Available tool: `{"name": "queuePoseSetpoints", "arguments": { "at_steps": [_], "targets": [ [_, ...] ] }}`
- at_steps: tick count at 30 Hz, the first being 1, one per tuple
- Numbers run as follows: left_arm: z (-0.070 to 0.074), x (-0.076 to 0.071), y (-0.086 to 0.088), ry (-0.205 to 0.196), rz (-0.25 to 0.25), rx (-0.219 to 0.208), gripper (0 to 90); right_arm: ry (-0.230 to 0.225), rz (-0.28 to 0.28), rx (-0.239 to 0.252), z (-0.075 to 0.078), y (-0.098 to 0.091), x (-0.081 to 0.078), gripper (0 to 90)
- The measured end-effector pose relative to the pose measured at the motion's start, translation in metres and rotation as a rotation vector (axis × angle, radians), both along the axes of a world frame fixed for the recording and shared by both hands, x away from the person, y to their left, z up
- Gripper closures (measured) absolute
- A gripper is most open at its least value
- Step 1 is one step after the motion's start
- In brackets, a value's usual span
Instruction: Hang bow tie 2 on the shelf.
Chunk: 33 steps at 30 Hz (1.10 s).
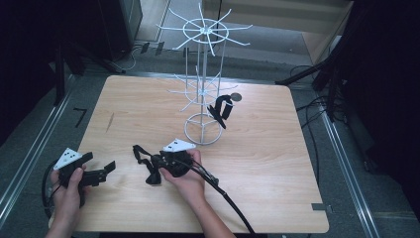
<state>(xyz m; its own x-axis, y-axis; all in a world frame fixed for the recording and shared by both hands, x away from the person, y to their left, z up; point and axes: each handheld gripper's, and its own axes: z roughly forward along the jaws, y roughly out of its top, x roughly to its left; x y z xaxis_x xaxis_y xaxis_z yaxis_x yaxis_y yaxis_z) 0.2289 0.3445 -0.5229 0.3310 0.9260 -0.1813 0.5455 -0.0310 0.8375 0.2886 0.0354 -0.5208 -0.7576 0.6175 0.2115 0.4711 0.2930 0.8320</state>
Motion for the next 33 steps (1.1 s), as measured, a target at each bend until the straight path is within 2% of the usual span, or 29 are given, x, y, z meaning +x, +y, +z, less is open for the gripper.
{"name": "queuePoseSetpoints", "arguments": {
  "at_steps": [11, 14, 15, 16, 19, 29, 33],
  "targets": [
    [0.0, 0.0, 0.0, 0.0, -0.001, -0.001, 0.2, 0.03, -0.002, -0.041, -0.008, 0.012, 0.006, 75.0],
    [0.0, 0.0, 0.0, 0.003, -0.003, -0.001, 0.2, 0.035, -0.002, -0.061, -0.009, 0.015, 0.006, 82.5],
    [0.0, 0.0, 0.0, 0.003, -0.003, -0.001, 0.2, 0.022, -0.003, -0.074, -0.009, 0.015, 0.006, 88.6],
    [0.0, 0.0, 0.0, 0.003, -0.003, -0.001, 0.2, 0.004, -0.007, -0.085, -0.008, 0.014, 0.005, 90.0],
    [0.0, 0.0, 0.0, 0.003, -0.004, -0.001, 0.2, -0.007, -0.004, -0.087, -0.006, 0.013, 0.004, 90.0],
    [0.0, 0.0, 0.0, 0.003, -0.003, -0.001, 0.2, -0.121, -0.034, -0.074, 0.014, -0.002, -0.004, 90.0],
    [0.0, 0.0, 0.0, 0.0, -0.002, 0.0, 0.1, -0.153, -0.046, -0.07, 0.021, -0.009, -0.007, 90.0]
  ]
}}
